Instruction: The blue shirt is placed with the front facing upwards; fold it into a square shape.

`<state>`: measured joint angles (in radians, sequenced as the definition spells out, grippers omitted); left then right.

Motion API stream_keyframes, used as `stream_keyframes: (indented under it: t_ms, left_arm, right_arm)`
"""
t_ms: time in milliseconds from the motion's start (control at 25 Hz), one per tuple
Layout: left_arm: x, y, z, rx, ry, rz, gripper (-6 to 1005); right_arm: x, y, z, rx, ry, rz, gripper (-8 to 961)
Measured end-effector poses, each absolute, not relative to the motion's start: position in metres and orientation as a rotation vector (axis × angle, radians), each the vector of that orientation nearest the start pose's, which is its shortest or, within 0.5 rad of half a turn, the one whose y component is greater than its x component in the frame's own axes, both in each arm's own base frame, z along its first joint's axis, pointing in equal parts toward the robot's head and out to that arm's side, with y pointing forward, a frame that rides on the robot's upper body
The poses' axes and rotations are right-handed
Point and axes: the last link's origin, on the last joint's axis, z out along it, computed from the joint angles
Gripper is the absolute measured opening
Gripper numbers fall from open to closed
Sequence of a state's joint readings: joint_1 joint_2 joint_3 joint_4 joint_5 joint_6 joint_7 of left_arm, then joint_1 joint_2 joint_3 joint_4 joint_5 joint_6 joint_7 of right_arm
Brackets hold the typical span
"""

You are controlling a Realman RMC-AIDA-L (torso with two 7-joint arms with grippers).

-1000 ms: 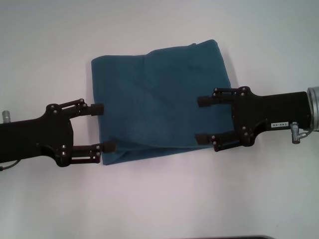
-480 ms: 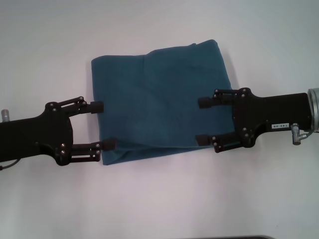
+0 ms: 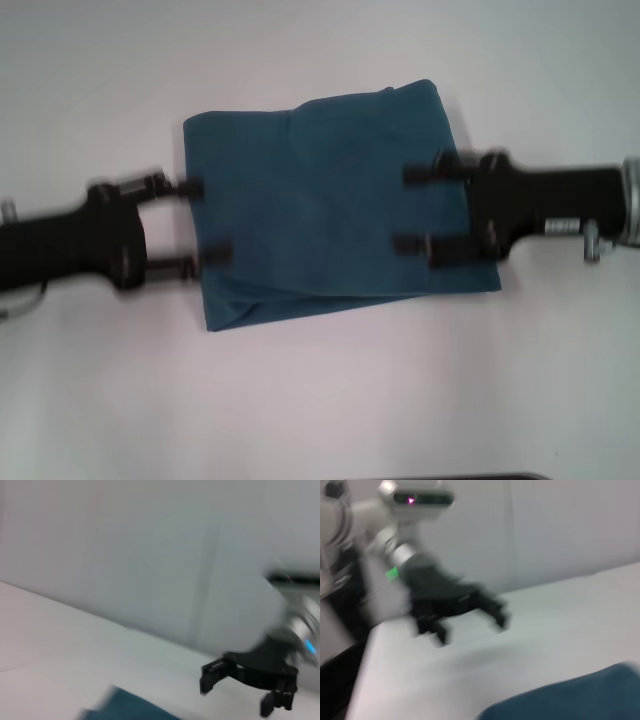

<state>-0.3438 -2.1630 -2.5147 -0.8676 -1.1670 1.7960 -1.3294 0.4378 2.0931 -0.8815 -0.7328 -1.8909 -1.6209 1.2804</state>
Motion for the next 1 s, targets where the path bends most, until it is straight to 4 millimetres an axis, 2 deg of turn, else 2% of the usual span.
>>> stream_keyframes:
  t_ms: [80,120,160,200,280,360,400,480,600,760,1000]
  left_arm:
    - [-0.265,0.295,0.023,-2.592,-0.749,-0.916,859]
    - [-0.265,0.295,0.023,-2.592,-0.749,-0.916,859]
    - [-0.265,0.328,0.034,-2.401,-1.078,-0.950,859]
    - [-0.267,0.335,0.037,-2.338,-1.185,-0.964,859]
    - [-0.274,0.358,0.050,-2.080,-1.536,-1.064,859]
    - [-0.276,0.372,0.061,-1.821,-1.799,-1.289,859]
    - [-0.275,0.374,0.065,-1.745,-1.860,-1.398,859]
    - [-0.270,0.374,0.073,-1.582,-1.912,-1.685,859]
    - [-0.262,0.365,0.077,-1.553,-1.807,-1.872,859]
    - [-0.254,0.358,0.071,-1.633,-1.688,-1.905,859]
    - [-0.254,0.353,0.070,-1.660,-1.597,-1.914,860]
  right_arm:
    - [0.253,0.319,-0.002,-2.669,0.577,0.854,922]
    - [0.253,0.331,0.008,-2.543,0.687,0.945,923]
    - [0.253,0.342,0.016,-2.419,0.835,1.037,923]
    - [0.254,0.352,0.026,-2.302,0.958,1.122,923]
    - [0.257,0.371,0.042,-2.082,1.238,1.282,923]
    - [0.253,0.384,0.053,-1.985,1.391,1.368,923]
    - [0.249,0.389,0.058,-1.968,1.436,1.395,923]
    - [0.238,0.397,0.063,-1.976,1.446,1.433,923]
    - [0.224,0.404,0.070,-1.980,1.420,1.500,923]
    - [0.215,0.407,0.071,-1.969,1.384,1.562,924]
    - [0.221,0.400,0.073,-1.922,1.341,1.622,924]
